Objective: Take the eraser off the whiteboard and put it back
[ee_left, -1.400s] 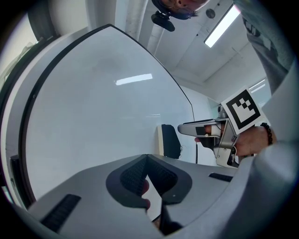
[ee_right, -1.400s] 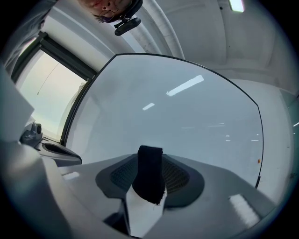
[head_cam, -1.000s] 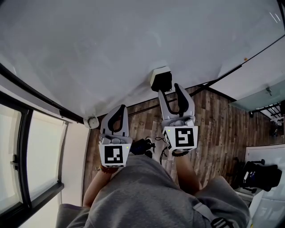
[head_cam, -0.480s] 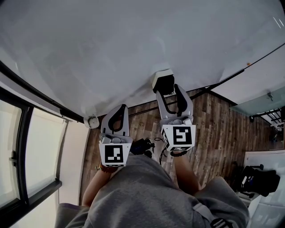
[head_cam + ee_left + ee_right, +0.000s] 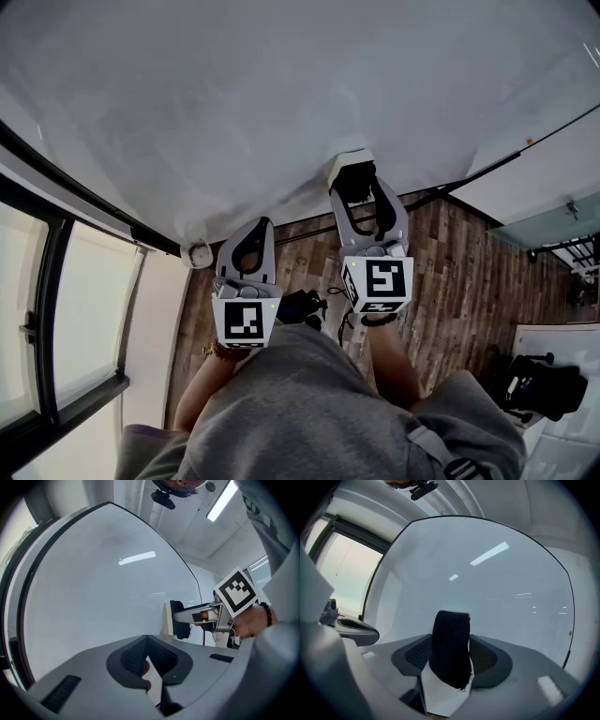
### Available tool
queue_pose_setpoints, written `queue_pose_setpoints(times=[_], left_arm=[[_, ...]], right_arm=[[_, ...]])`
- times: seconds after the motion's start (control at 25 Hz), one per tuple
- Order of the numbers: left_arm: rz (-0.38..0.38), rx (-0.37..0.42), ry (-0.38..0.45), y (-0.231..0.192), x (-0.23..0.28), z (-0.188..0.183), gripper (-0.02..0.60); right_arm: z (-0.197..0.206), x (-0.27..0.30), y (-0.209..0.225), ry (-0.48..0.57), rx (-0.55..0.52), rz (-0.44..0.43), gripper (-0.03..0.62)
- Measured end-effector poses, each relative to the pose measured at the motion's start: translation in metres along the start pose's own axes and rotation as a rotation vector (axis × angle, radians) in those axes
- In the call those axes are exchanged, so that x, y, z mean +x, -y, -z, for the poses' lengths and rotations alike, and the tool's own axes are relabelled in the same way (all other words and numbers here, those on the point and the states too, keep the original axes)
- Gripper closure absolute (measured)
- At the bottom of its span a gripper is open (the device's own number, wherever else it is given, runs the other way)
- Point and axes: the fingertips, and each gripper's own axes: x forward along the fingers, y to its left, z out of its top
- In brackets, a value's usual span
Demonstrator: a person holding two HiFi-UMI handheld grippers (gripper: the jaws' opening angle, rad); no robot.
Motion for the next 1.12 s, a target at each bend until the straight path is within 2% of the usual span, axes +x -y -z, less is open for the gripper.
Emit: queue_pose_setpoints(times=[0.56, 1.12], left_arm=[[-0.014, -0.001, 0.006, -0.008, 0.002, 0.001, 0.575], [-0.019, -0.013, 0.002, -0.012, -0.001, 0.0, 0.575]], right_arm=[[0.004, 0.01, -0.004, -0.025, 0.003, -0.021, 0.335], [0.006, 0.009, 0.001, -0.049, -0.038, 0.055, 0.336]])
